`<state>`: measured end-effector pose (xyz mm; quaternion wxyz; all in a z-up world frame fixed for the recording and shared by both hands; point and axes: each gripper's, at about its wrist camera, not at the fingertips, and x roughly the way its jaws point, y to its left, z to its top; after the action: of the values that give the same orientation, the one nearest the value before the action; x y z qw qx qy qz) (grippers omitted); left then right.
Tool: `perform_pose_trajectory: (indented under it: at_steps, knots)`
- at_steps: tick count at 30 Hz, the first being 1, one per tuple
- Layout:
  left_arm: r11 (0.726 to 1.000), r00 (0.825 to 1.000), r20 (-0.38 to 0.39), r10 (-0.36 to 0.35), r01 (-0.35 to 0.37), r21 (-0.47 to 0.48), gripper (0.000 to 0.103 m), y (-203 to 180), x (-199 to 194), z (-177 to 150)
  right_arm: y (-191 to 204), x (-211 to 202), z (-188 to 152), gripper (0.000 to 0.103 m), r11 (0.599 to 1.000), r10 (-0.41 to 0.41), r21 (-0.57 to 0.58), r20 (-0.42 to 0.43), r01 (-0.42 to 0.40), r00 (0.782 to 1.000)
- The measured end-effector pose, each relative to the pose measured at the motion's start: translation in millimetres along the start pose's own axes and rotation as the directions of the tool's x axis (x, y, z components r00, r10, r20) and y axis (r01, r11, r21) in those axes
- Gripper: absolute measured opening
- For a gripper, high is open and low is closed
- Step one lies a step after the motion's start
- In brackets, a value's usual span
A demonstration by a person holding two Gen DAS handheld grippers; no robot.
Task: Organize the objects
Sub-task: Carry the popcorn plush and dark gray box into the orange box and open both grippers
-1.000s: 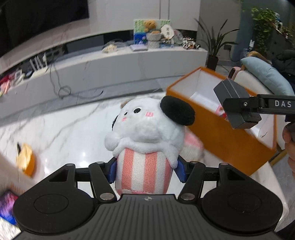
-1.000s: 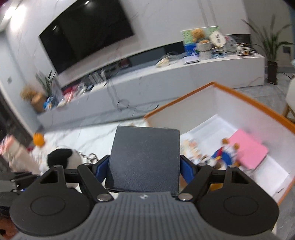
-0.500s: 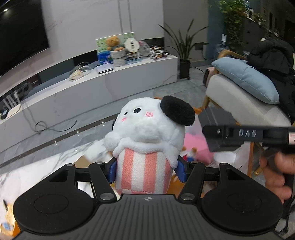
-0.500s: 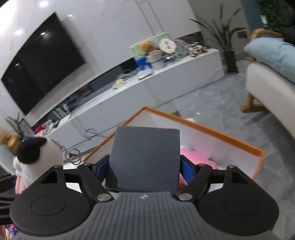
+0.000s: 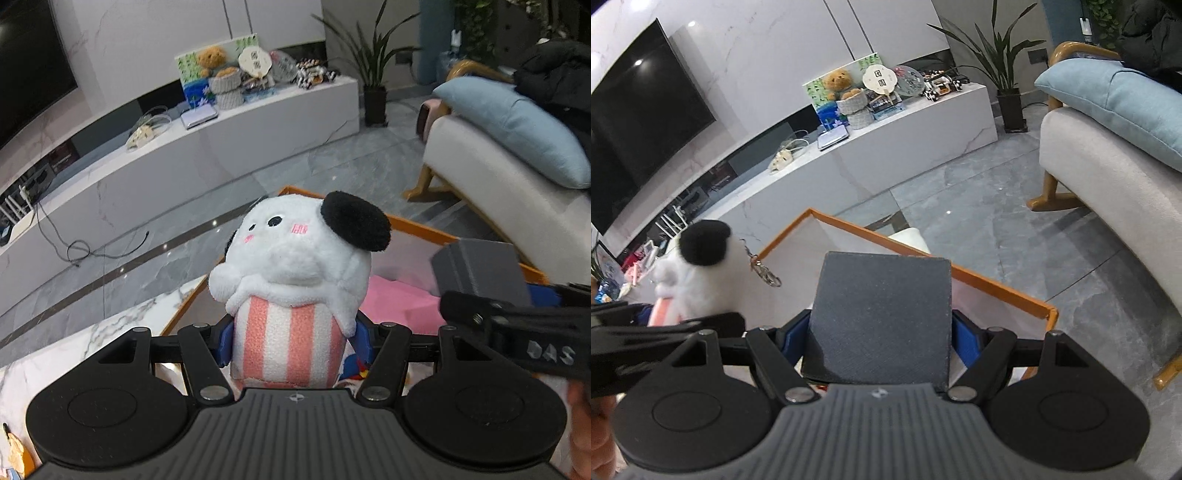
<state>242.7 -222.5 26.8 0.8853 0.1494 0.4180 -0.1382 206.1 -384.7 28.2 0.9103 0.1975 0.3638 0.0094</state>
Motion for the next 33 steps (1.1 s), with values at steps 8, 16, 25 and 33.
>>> perform_pose_trajectory:
  at_steps: [8, 16, 25, 33]
  knots:
    - [0.999, 0.996, -0.072, 0.047, -0.046, 0.021, 0.070, -10.8, 34.4, 0.5, -3.5, 13.2, -4.1, 0.078, 0.999, -0.049, -0.019, -0.054, 0.048, 0.997]
    - [0.996, 0.991, -0.105, 0.079, -0.073, 0.058, 0.070, -19.5, 50.0, 0.4, -1.7, 19.5, -5.1, 0.078, 0.995, -0.088, -0.041, -0.056, 0.086, 0.995]
    - [0.992, 0.985, -0.137, 0.103, -0.092, 0.083, 0.070, -21.9, 62.3, 0.0, 1.3, 28.2, -6.7, 0.078, 0.984, -0.160, -0.082, -0.058, 0.155, 0.985]
    - [0.993, 0.985, -0.139, 0.099, -0.089, 0.077, 0.071, -18.6, 62.7, -1.5, 4.0, 28.8, -8.1, 0.079, 0.984, -0.168, -0.070, -0.052, 0.165, 0.984]
